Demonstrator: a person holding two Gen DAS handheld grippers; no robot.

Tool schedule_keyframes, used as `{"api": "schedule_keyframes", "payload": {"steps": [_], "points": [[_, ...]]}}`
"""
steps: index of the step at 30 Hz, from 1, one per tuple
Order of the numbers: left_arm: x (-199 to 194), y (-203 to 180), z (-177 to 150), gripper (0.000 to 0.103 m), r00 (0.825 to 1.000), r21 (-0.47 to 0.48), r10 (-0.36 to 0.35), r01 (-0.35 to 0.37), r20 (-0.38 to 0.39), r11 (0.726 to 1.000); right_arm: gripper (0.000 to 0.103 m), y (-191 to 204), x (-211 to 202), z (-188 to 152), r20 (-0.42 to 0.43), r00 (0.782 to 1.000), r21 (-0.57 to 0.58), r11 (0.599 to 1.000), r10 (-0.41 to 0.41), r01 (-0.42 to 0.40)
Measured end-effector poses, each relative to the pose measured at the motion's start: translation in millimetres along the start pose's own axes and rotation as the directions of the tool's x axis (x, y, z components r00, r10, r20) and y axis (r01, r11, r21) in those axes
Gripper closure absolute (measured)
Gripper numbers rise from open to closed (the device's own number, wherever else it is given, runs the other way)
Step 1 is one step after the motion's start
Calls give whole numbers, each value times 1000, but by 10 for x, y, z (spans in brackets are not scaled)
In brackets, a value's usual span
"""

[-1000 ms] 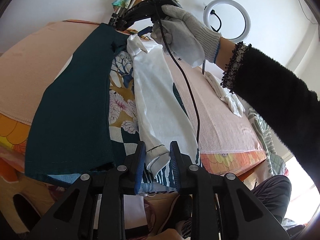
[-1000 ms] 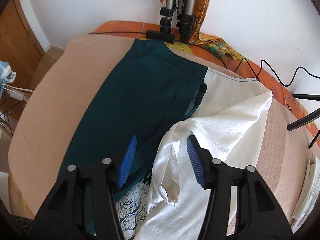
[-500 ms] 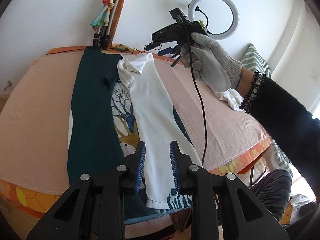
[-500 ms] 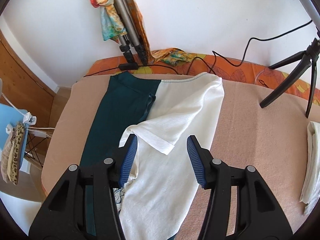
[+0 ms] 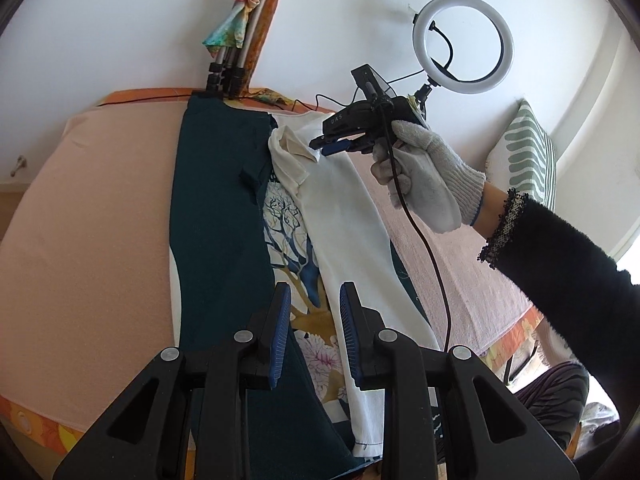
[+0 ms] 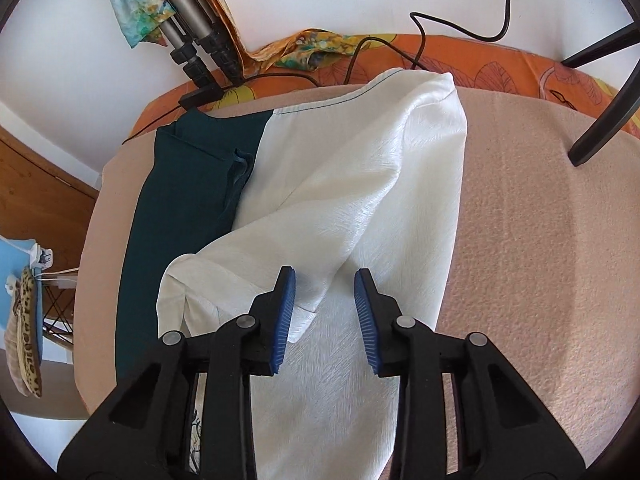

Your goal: Fold small clothes

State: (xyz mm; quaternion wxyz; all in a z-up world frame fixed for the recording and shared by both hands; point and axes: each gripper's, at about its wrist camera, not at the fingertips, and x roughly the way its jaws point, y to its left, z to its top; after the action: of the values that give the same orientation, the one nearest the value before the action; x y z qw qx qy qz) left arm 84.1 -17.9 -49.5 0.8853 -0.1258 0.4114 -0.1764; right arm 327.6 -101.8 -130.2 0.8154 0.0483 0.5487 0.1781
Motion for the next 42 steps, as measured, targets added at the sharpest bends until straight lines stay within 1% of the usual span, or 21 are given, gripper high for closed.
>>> {"api": "schedule_keyframes", "payload": {"steps": [1,2,5,11,18,20,22,23,24,26,27,28,30,32,33,35,37,38,39,40,42], "points": [[2,9,5,80,1000,-3,-3,3,-2,1000,84,-2,6,7,-4,1000,0,1000,4,-4],[3,15,13,80,1000,-6,-7,7,-4,1000,96,-5,12,19,-9,1000,1,1000,9,-9],[-18,15,30,80,1000,6,-2,2,4,1000,100,-8,-2,41,-7,1000,0,1000,25,-25],[-57,16,37,80,1000,13,2,-3,17,1000,101,94,-145,215,33,999,0,999,42,-42],[-105,22,69,80,999,28,30,-31,38,999,100,543,-85,503,54,995,-57,995,79,-76],[-120,58,85,80,998,19,36,-37,43,999,100,620,-10,595,48,992,-45,992,120,-118],[-136,99,107,80,998,9,43,-44,51,999,90,643,64,675,22,984,-11,984,179,-179],[-146,115,114,80,997,4,48,-48,54,999,75,644,68,702,27,981,5,981,194,-194],[-157,132,120,80,997,0,49,-49,58,999,62,626,39,707,48,976,19,977,210,-211],[-175,150,120,80,997,-1,54,-54,62,999,56,570,-40,709,94,956,43,959,276,-281],[-180,153,117,80,997,-4,54,-54,63,999,56,541,-80,703,103,947,48,950,303,-309],[-183,152,107,80,997,-6,51,-51,62,999,56,518,-119,702,116,951,51,955,285,-292],[-179,140,91,80,997,-1,51,-51,58,999,56,472,-183,675,120,969,47,974,216,-223],[-174,122,85,80,997,3,46,-46,56,999,56,393,-171,646,77,973,51,974,217,-221],[-173,108,87,80,998,6,44,-45,55,999,56,353,-145,623,54,978,54,977,201,-204],[-177,82,91,80,997,13,43,-44,58,999,56,232,-48,564,26,992,93,988,124,-126],[-184,60,98,80,997,22,45,-47,65,999,64,67,39,507,26,992,170,977,124,-126],[-178,54,101,80,997,25,42,-44,64,999,75,-34,65,478,38,991,220,966,129,-135],[-164,50,103,80,997,27,41,-42,58,999,83,-98,111,461,38,990,253,957,137,-142],[-146,48,100,80,998,28,41,-42,52,999,84,-127,155,452,31,990,263,955,134,-138],[-108,47,90,80,998,30,40,-41,39,999,84,-58,226,440,14,992,217,968,124,-124]]}}
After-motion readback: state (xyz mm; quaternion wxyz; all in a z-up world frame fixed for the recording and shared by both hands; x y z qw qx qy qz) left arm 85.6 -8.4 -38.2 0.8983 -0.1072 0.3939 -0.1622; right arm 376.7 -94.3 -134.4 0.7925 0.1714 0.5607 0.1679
